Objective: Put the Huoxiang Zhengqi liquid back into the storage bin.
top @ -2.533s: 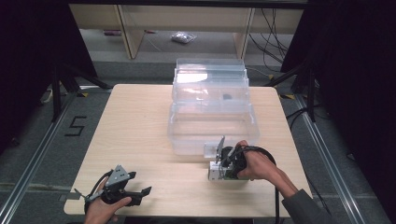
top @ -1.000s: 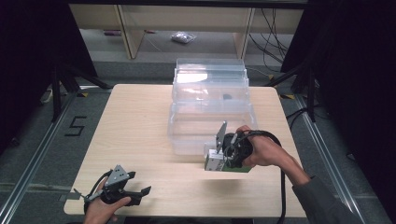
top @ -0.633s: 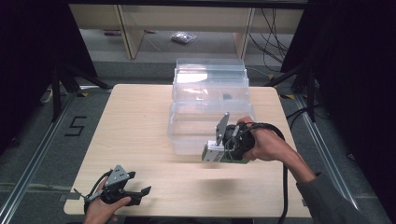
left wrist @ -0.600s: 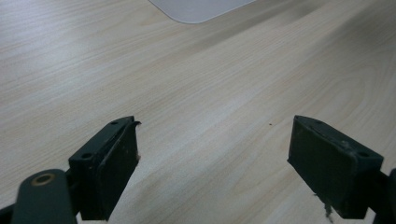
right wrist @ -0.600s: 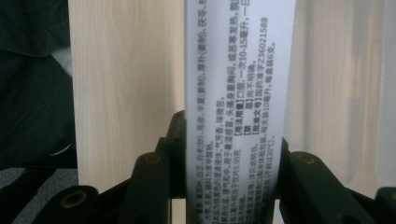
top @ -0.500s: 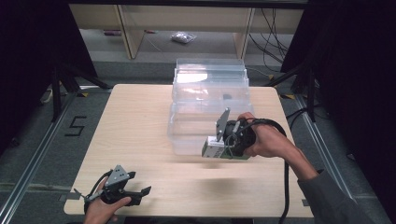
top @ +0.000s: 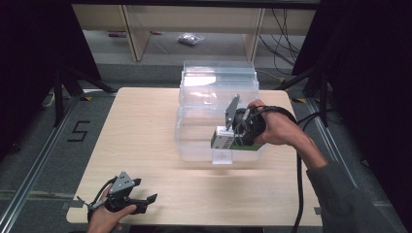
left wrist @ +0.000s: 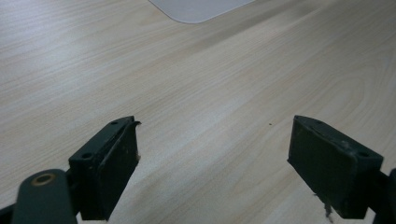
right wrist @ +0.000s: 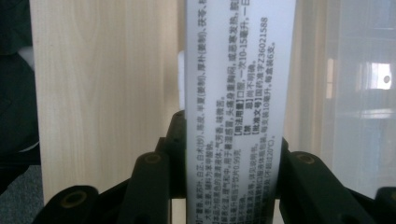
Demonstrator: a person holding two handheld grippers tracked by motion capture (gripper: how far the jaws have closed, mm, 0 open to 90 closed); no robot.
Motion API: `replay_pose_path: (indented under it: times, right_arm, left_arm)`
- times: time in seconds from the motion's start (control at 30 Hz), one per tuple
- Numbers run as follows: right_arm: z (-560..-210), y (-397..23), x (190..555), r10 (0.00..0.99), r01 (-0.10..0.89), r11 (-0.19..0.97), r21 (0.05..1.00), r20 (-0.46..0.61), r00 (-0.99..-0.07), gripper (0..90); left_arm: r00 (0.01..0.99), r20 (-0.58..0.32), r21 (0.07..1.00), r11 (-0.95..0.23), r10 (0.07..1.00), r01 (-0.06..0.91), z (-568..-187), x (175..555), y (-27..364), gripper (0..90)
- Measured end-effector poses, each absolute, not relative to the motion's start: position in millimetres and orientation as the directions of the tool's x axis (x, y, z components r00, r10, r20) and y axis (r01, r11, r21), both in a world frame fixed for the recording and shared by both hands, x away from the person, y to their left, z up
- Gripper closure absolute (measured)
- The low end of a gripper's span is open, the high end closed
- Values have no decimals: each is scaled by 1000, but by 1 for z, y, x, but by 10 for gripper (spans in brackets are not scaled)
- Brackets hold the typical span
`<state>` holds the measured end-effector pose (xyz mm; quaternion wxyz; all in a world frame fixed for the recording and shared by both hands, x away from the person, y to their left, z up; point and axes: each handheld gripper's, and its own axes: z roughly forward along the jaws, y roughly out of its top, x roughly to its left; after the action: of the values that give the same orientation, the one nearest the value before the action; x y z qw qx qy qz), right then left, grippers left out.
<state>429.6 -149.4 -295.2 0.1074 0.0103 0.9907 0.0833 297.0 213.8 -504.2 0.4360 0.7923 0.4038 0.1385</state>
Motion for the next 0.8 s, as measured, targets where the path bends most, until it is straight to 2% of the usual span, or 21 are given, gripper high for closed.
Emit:
replay_pose_path:
  times: [0.17, 0.2, 0.27, 0.33, 0.4, 0.43, 0.57, 0.6, 0.7, 0.8]
  right_arm:
    - [-295, -152, 443, 47, 11, 987, 163, -222, -974, 652]
    - [-295, -152, 448, 10, -28, 986, 163, -224, -975, 652]
    - [-296, -154, 451, 47, 10, 986, 164, -225, -973, 652]
    - [-297, -156, 458, 10, -30, 984, 173, -223, -975, 652]
    - [-298, -158, 460, 53, 14, 985, 173, -220, -974, 652]
    - [-300, -160, 463, 28, -9, 986, 167, -215, -976, 652]
    - [-305, -164, 474, 27, -9, 986, 168, -212, -977, 652]
    - [-307, -166, 476, 56, 21, 986, 163, -211, -976, 652]
    - [-312, -167, 483, 61, 28, 986, 166, -197, -978, 651]
    - [-316, -167, 491, 31, -2, 986, 169, -192, -981, 651]
  left_arm:
    - [634, -129, 802, -296, 762, 519, -504, 296, 214, 153]
    - [633, -133, 804, -290, 763, 518, -504, 296, 213, 153]
    - [636, -134, 801, -295, 760, 520, -504, 297, 214, 153]
    - [636, -134, 802, -293, 760, 520, -505, 297, 214, 153]
    - [635, -140, 803, -288, 760, 521, -505, 297, 213, 153]
    - [636, -144, 808, -281, 758, 519, -505, 297, 212, 153]
    - [639, -125, 799, -305, 759, 518, -503, 297, 214, 153]
    - [640, -129, 800, -301, 758, 518, -504, 297, 214, 153]
    - [639, -131, 801, -299, 758, 519, -504, 297, 214, 153]
    - [640, -131, 802, -299, 757, 517, -504, 298, 214, 153]
